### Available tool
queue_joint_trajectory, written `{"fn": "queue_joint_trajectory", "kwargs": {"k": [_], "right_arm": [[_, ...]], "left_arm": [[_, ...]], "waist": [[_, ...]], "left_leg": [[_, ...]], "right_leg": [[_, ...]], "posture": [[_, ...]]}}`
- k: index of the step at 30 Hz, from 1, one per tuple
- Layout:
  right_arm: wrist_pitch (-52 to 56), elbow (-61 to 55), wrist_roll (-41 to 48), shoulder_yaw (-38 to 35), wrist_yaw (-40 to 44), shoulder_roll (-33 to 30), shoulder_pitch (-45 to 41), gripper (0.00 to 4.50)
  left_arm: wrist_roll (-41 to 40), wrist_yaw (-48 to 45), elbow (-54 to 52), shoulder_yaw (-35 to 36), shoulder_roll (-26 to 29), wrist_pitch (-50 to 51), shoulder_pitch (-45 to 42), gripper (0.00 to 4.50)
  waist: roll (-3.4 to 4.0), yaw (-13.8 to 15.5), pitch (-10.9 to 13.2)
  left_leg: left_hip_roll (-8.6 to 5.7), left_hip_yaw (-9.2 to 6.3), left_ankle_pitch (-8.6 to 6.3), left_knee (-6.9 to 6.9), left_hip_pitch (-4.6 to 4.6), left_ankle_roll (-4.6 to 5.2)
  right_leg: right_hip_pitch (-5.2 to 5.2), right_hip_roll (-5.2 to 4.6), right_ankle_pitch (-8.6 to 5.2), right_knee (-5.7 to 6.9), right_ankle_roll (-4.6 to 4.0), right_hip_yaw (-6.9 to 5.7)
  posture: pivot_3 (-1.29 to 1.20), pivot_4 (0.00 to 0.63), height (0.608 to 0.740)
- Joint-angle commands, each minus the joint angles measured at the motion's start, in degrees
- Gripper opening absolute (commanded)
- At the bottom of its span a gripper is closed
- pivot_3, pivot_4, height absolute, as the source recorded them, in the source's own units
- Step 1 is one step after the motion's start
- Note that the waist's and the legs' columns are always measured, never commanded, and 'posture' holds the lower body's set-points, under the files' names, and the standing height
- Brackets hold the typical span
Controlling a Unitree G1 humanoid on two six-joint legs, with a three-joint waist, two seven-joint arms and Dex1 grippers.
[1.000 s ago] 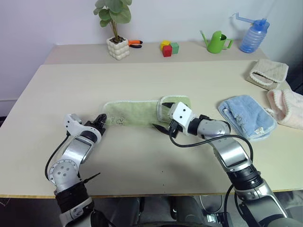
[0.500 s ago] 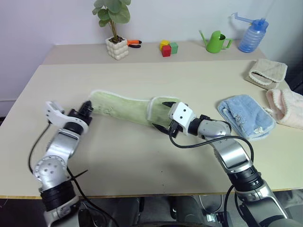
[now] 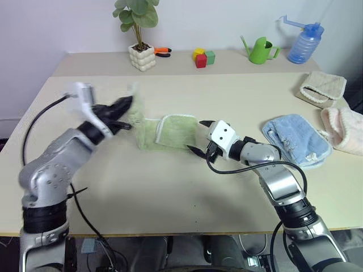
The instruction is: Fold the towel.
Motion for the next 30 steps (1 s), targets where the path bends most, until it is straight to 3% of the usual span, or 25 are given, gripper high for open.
{"fn": "queue_joint_trajectory", "kwargs": {"k": [1, 7, 12, 16, 19, 20, 21, 23, 25, 29, 30], "right_arm": [[-1.4, -0.3, -0.4, -2.1, -1.2, -0.4, -0.3, 4.50], [-1.3, -0.7, -0.8, -3.0, -2.3, -1.0, 1.0, 4.50], [-1.2, -1.6, -1.1, -3.5, -2.8, -1.2, 2.3, 4.50], [-1.4, -1.3, -1.3, -3.3, -3.0, -1.1, 2.3, 4.50], [-1.1, -1.1, -1.1, -3.6, -2.9, -1.1, 1.8, 4.50], [-0.8, -1.0, -0.8, -3.8, -2.7, -1.1, 1.6, 4.24], [-0.6, -1.0, -0.5, -4.0, -2.5, -1.1, 1.4, 3.96], [0.3, -0.7, 0.2, -4.8, -2.6, -0.8, 0.9, 3.18], [1.5, 0.5, 0.7, -6.5, -3.6, -0.4, -0.3, 2.31], [2.6, 0.9, 2.5, -8.8, -5.3, 1.3, -2.8, 0.25], [3.3, 0.3, 3.4, -9.4, -5.7, 2.2, -3.5, 0.00]], "left_arm": [[7.3, -4.9, 0.3, -10.1, -0.5, 0.8, -3.3, 0.03], [15.1, -8.2, 6.4, -18.1, -3.4, 2.6, -6.9, 0.03], [17.5, -9.9, 8.4, -17.7, -6.0, 2.6, -7.4, 0.03], [16.5, -13.5, 5.3, -16.8, -4.9, 4.2, -5.8, 1.37], [16.0, -15.5, 3.7, -14.4, -3.6, 4.3, -4.8, 2.83], [14.3, -16.4, 3.1, -12.0, -3.3, 4.3, -4.5, 3.33], [13.2, -17.1, 2.6, -10.3, -3.2, 4.3, -4.3, 3.34], [12.7, -16.6, 3.7, -6.4, -3.4, 3.3, -4.6, 3.19], [17.0, -13.1, 8.7, -1.9, -3.4, -1.9, -5.9, 2.50], [22.4, -8.8, 13.8, 0.2, -3.9, -5.9, -6.5, 0.51], [23.9, -9.3, 13.6, -0.6, -3.5, -6.9, -6.0, 0.06]], "waist": [[0.01, -0.2, 0.0], [0.01, -0.5, 0.0], [-0.01, -0.4, 0.0], [-0.01, -0.4, 0.0], [-0.01, -0.4, 0.0], [0.00, -0.4, 0.0], [0.00, -0.4, 0.0], [0.00, -0.3, 0.0], [0.00, -0.2, 0.0], [0.00, -0.1, 0.0], [0.00, -0.1, 0.0]], "left_leg": [[0.00, 0.00, 0.00, -0.03, 0.00, 0.00], [0.04, 0.00, 0.00, -0.09, 0.00, 0.00], [0.02, 0.00, 0.00, -0.07, -0.02, 0.01], [0.03, 0.00, 0.00, -0.07, -0.02, 0.01], [0.03, -0.01, 0.00, -0.07, -0.02, 0.01], [0.03, -0.01, 0.00, -0.07, -0.02, 0.01], [0.03, -0.01, 0.00, -0.07, -0.02, 0.01], [0.03, -0.02, 0.00, -0.07, -0.03, 0.01], [0.03, -0.02, 0.00, -0.07, -0.03, 0.01], [0.03, -0.02, 0.01, -0.06, -0.02, 0.00], [0.03, -0.02, 0.01, -0.06, -0.02, -0.01]], "right_leg": [[-0.01, 0.00, 0.00, -0.01, 0.00, 0.00], [-0.07, 0.04, 0.00, 0.00, 0.00, 0.00], [-0.07, 0.02, 0.00, 0.00, 0.00, 0.00], [-0.07, 0.02, 0.00, 0.00, 0.00, 0.00], [-0.08, 0.02, 0.00, 0.00, 0.00, 0.00], [-0.08, 0.02, 0.00, 0.01, 0.00, 0.00], [-0.08, 0.02, 0.00, 0.01, 0.00, 0.00], [-0.08, 0.02, 0.00, 0.00, 0.01, 0.00], [-0.08, 0.02, 0.00, 0.00, 0.00, 0.00], [-0.08, 0.03, 0.00, 0.01, 0.00, 0.00], [-0.08, 0.03, 0.00, 0.01, 0.00, 0.00]], "posture": [[0.00, 0.150, 0.732], [0.00, 0.150, 0.732], [0.00, 0.150, 0.732], [0.00, 0.150, 0.732], [0.00, 0.150, 0.732], [0.00, 0.150, 0.732], [0.00, 0.150, 0.732], [0.00, 0.150, 0.732], [0.00, 0.150, 0.732], [0.00, 0.150, 0.732], [0.00, 0.150, 0.732]]}}
